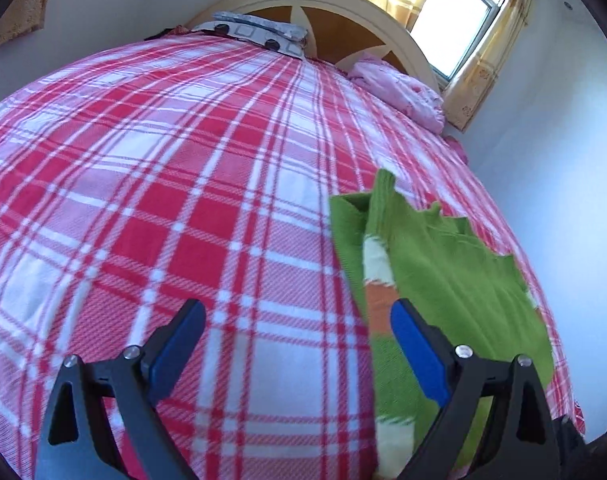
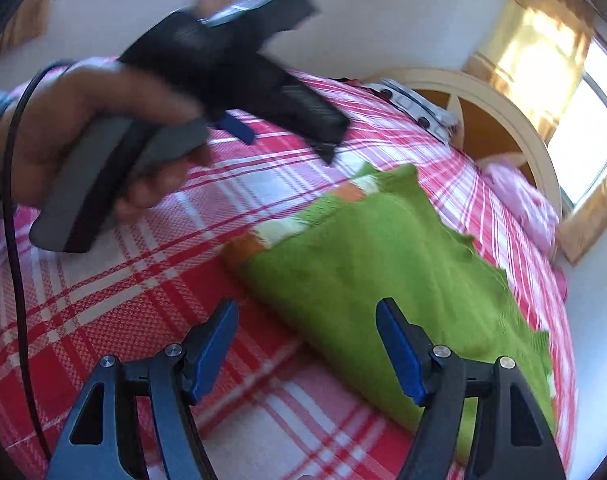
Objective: Fold small clothes
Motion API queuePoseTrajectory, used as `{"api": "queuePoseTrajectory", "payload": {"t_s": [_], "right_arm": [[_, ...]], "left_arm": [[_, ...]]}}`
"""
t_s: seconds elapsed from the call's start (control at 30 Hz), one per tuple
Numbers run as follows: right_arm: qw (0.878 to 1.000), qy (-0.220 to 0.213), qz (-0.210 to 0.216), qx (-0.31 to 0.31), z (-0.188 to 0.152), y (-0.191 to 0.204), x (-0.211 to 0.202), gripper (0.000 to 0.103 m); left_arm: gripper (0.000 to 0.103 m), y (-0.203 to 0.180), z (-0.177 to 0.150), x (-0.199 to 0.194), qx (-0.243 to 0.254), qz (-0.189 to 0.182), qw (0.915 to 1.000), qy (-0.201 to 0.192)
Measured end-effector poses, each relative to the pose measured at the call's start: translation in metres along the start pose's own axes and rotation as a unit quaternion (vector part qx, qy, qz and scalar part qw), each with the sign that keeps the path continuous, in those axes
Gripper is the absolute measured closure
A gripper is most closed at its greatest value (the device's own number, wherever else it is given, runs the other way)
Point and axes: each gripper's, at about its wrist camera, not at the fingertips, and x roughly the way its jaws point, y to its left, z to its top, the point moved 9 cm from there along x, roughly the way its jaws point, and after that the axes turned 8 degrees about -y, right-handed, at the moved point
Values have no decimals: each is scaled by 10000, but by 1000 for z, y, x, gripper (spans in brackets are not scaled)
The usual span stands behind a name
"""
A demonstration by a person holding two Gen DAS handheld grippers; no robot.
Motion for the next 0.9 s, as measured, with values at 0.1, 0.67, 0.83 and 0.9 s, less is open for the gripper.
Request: {"api": "queuePoseTrajectory", "payload": {"t_s": [0.1,0.67,0.83,0.9], "right_arm": [[9997,55,-139,-210,1,4,5,31],[9978,-1,-436,-490,8,2,19,34],[9974,-41,-429,-585,10,8,19,42],[9974,-41,-397,-603,11,12,19,46]], "left_arm": [[7,-18,2,13,102,-275,9996,52],[7,-38,27,70,-117,-913,9956,193],[7,-41,31,74,-284,-1243,9917,152],[11,-40,32,74,-352,-1310,9907,126]]}}
